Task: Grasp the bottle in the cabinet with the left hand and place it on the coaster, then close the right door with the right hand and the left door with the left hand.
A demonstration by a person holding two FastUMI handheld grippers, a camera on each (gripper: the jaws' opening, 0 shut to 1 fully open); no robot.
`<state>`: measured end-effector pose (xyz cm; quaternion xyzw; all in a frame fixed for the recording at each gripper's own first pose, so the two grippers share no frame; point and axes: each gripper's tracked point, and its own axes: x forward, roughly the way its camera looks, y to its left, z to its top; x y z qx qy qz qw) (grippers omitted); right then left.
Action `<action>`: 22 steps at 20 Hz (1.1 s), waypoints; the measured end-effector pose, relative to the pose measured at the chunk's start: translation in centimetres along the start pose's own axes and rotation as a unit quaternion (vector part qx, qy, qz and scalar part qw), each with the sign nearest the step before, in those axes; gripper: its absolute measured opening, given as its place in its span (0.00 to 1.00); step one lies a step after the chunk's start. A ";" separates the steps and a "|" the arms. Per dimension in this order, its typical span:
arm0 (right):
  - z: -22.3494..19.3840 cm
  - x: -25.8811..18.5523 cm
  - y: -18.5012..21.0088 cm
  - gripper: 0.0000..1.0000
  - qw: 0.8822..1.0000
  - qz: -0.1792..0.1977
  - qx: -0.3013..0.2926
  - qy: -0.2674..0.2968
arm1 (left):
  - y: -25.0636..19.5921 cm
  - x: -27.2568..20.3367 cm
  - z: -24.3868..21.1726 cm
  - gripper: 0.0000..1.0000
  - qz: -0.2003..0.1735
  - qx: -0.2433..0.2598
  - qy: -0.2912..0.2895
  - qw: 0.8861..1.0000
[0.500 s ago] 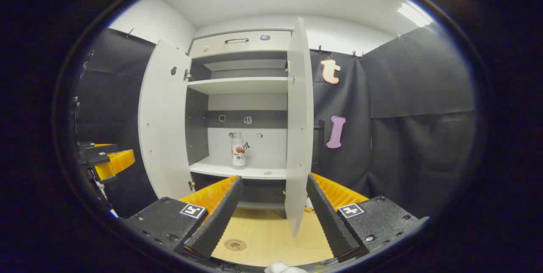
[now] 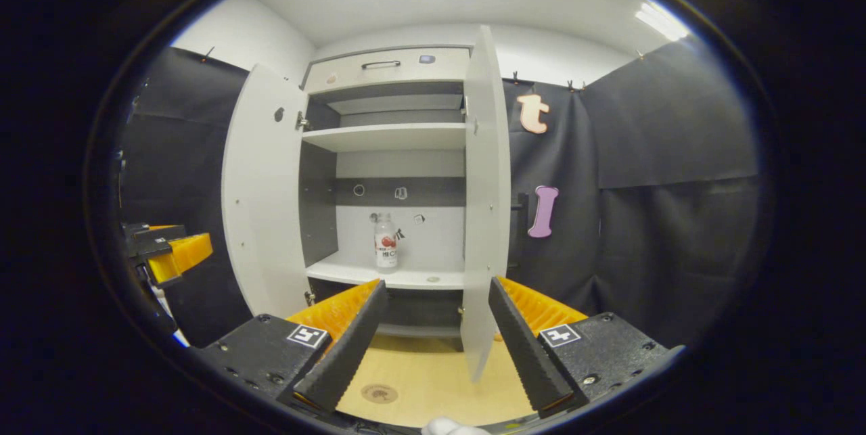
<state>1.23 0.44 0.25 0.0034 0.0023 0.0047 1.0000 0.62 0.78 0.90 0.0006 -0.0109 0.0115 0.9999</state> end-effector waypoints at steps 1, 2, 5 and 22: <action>0.1 0.0 -0.1 0.99 1.000 -0.004 0.000 -0.001 | -0.1 0.1 0.0 0.94 0.000 0.001 -0.001 1.000; 0.2 0.1 -0.1 0.99 1.000 -0.007 0.001 -0.003 | -0.2 0.3 -0.1 0.94 0.000 0.003 -0.002 1.000; 0.1 0.4 -0.1 0.99 1.000 -0.010 0.006 0.005 | -0.6 1.4 -0.3 0.94 -0.001 0.009 -0.001 1.000; 0.3 1.2 -4.9 0.99 0.999 -0.044 0.007 0.026 | -9.8 20.5 -0.5 0.94 -0.046 -0.013 -0.006 0.999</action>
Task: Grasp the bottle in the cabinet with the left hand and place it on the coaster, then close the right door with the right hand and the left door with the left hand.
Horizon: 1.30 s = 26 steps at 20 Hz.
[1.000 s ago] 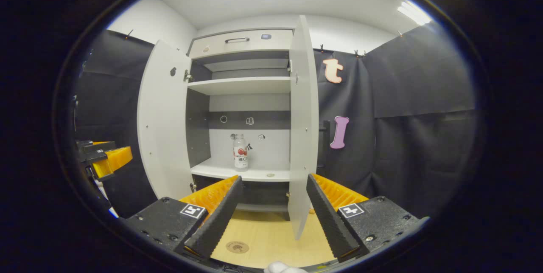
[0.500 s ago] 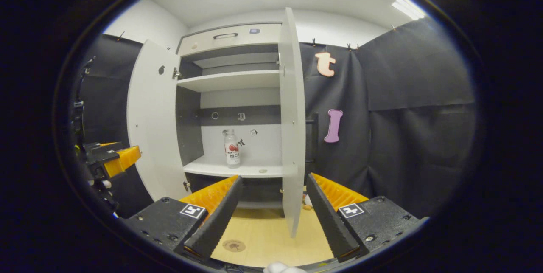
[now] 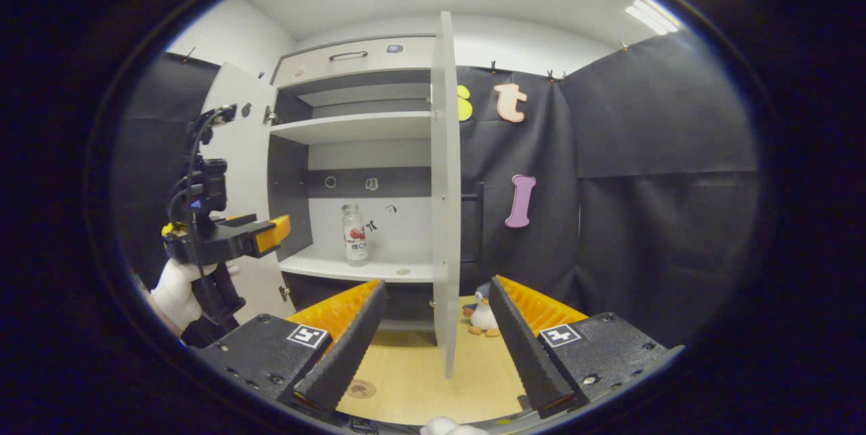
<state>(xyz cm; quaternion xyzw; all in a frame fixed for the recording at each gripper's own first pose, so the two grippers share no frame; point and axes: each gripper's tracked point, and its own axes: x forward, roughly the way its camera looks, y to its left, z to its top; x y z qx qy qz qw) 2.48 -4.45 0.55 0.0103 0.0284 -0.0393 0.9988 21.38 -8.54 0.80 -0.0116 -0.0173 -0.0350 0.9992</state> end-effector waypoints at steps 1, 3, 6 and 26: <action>0.1 0.0 -0.2 0.99 1.000 0.000 -0.002 -0.002 | -0.5 1.8 -0.1 0.94 0.000 0.002 -0.002 1.000; 0.2 0.2 -1.0 0.99 1.000 -0.008 -0.012 -0.003 | -1.7 5.4 -0.2 0.94 -0.002 0.005 -0.004 1.000; 0.4 0.6 -1.8 0.99 1.000 -0.015 -0.020 -0.004 | -3.1 10.2 -0.8 0.98 0.001 0.003 0.002 1.000; 0.3 3.3 -3.8 0.99 0.998 -0.033 -0.051 0.018 | -4.1 26.3 -5.9 0.96 0.013 0.021 0.053 0.998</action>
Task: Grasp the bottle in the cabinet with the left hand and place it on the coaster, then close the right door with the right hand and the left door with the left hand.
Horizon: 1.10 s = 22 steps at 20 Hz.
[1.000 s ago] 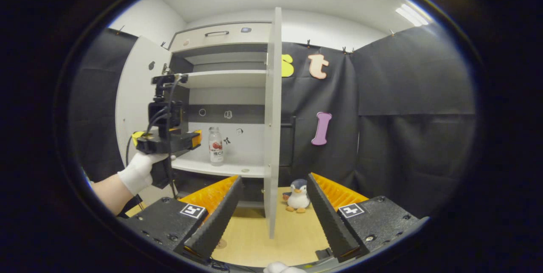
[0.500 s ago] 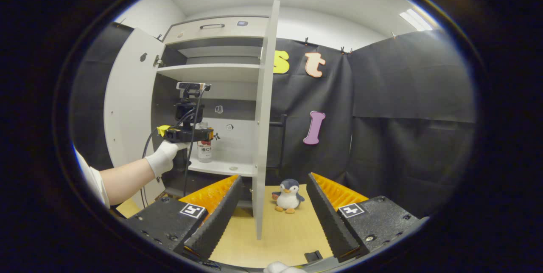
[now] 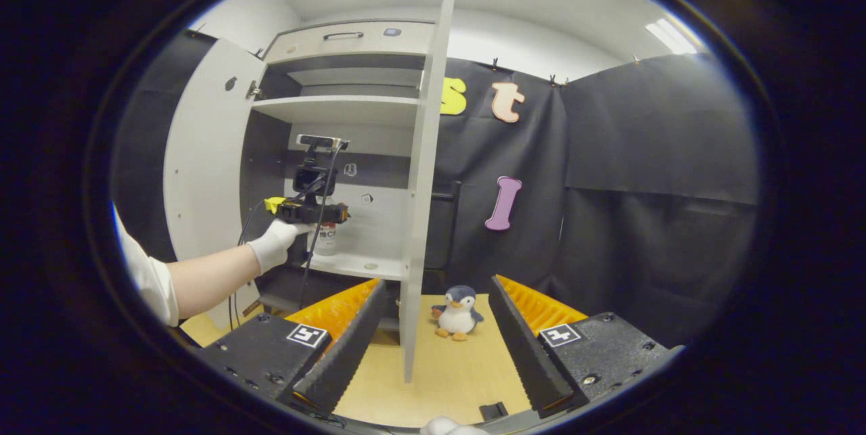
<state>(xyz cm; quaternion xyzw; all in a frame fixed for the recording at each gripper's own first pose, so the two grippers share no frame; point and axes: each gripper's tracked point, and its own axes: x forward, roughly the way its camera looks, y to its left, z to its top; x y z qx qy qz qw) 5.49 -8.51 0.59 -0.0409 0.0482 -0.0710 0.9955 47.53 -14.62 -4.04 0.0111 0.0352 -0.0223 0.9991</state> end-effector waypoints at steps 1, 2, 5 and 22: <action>0.0 0.0 0.0 0.99 1.000 0.000 -0.001 0.000 | 0.4 0.0 0.1 0.89 0.007 0.005 -0.001 1.000; 0.0 -0.1 -0.2 0.99 1.000 -0.002 -0.003 -0.002 | 0.5 0.3 -0.1 0.87 0.006 0.005 0.000 1.000; 0.1 -0.3 -0.3 0.99 1.000 -0.004 -0.004 -0.004 | 0.4 0.3 -0.1 0.78 0.005 0.001 -0.001 1.000; -0.9 -1.7 1.6 0.99 1.000 0.010 0.021 -0.015 | 3.0 -16.5 4.4 0.77 -0.026 0.002 -0.061 0.998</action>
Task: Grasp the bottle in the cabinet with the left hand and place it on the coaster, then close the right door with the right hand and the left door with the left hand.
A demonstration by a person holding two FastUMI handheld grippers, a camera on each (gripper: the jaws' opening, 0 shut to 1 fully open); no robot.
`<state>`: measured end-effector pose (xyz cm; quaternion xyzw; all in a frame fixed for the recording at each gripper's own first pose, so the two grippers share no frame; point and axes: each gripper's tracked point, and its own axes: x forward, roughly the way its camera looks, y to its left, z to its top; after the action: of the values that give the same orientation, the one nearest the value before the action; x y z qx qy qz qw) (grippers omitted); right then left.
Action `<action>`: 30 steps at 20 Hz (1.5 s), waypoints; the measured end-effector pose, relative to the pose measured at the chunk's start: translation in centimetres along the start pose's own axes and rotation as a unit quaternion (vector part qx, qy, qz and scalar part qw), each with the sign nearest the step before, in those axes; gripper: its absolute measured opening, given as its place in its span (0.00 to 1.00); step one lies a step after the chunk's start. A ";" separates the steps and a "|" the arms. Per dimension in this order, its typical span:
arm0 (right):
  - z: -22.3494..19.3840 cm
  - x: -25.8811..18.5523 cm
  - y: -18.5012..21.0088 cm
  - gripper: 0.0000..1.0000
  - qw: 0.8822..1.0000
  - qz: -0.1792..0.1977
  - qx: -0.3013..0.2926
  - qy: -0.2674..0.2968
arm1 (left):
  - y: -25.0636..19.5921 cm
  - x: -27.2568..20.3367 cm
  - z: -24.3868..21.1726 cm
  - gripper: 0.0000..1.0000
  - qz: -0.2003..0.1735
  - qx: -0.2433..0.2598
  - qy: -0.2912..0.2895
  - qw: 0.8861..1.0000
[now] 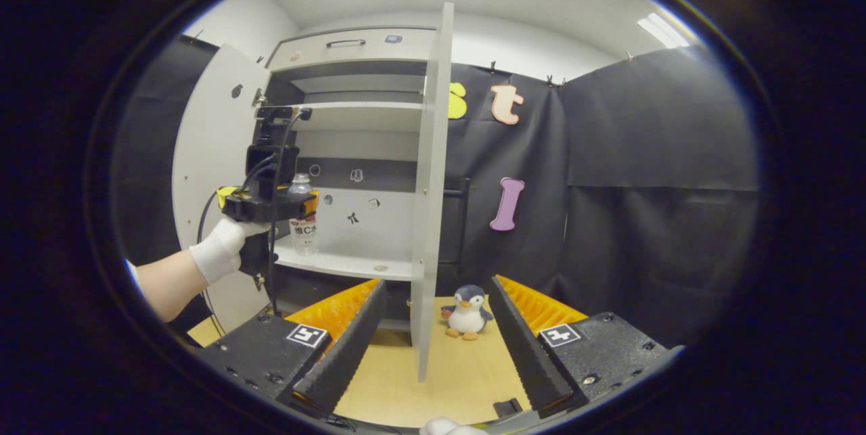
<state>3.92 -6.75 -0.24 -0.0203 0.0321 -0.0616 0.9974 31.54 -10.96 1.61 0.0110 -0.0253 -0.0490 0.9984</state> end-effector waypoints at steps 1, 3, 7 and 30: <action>0.0 -0.2 0.1 0.99 1.000 0.000 0.003 0.000 | -0.2 -1.6 -0.4 0.77 -0.005 -0.006 0.003 1.000; -0.3 -0.7 -0.1 0.99 1.000 -0.003 0.004 -0.002 | -0.5 -4.6 -1.4 0.77 -0.011 -0.006 0.012 1.000; -0.9 -1.7 -0.6 0.99 1.000 -0.014 0.008 0.001 | -1.9 -9.8 -5.2 0.77 -0.034 -0.025 0.028 0.999; -4.3 -4.7 -3.6 0.99 0.996 -0.047 -0.043 0.060 | -8.1 -18.7 -33.6 0.77 -0.104 -0.056 0.187 0.975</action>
<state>-1.47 -9.86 -4.08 -0.0610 0.0931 -0.1079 0.9879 13.93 -16.50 -33.10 -0.0333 0.1658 -0.1506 0.9740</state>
